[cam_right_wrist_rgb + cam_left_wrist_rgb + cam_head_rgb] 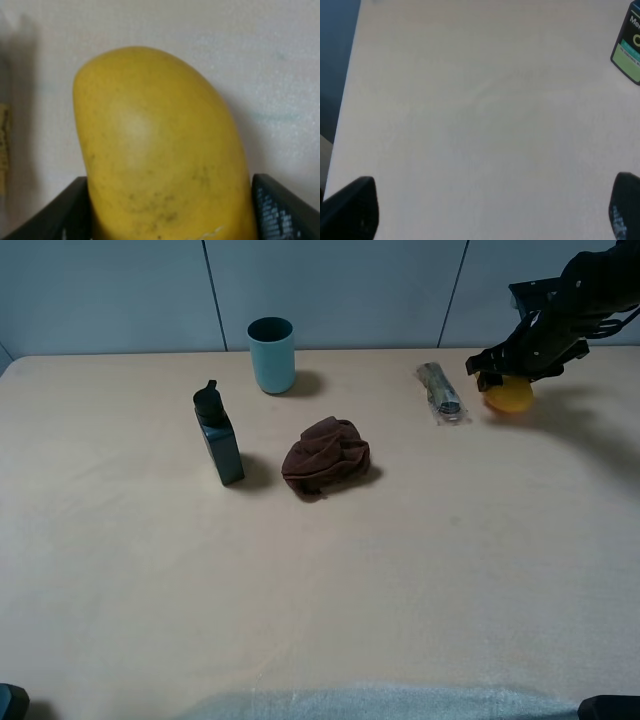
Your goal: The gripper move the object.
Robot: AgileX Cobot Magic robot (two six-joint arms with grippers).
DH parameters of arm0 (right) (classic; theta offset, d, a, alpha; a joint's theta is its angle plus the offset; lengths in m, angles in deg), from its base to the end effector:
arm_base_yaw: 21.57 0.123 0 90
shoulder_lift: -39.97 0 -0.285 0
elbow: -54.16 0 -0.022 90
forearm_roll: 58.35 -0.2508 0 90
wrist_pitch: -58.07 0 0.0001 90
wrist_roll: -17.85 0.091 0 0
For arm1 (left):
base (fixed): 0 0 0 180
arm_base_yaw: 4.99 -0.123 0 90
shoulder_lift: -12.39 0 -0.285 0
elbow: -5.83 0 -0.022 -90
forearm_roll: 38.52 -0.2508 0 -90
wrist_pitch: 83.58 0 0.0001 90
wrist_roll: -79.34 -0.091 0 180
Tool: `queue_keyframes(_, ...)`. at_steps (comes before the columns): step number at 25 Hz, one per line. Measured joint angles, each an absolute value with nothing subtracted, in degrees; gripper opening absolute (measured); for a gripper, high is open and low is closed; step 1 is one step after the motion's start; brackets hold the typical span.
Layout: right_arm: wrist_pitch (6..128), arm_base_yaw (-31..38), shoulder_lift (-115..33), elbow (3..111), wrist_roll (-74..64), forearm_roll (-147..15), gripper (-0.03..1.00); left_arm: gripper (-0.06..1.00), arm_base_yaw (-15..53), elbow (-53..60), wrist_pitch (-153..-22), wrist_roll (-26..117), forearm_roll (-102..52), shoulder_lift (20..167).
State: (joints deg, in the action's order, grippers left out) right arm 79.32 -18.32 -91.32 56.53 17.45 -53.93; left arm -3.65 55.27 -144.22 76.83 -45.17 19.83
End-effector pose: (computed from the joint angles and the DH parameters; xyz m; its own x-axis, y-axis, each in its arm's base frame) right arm 0.4417 0.0225 0.1178 -0.8595 -0.1277 -0.4948 -0.1109 0.9918 -0.0634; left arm -0.0040 0.0093 0.2737 -0.4637 0.1111 -0.8790 -0.0197 0.9906 0.1356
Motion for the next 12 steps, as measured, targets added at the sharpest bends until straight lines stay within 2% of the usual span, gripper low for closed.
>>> queue_keyframes(3,78.5,-18.3,-91.3,56.5,17.5,-52.9,0.49,0.93,-3.7,55.3,-144.2,76.8,-45.2,19.8)
queue_keyframes(6,77.7,-18.3,-91.3,56.6,17.5,-52.2,0.62,0.93,-3.7,55.3,-144.2,76.8,-45.2,19.8)
queue_keyframes(8,77.3,-18.3,-91.3,56.6,17.5,-52.0,0.67,0.93,-3.7,55.3,-144.2,76.8,-45.2,19.8)
queue_keyframes(12,77.1,-18.3,-91.3,56.6,17.5,-52.0,0.69,0.93,-3.7,55.3,-144.2,76.8,-45.2,19.8)
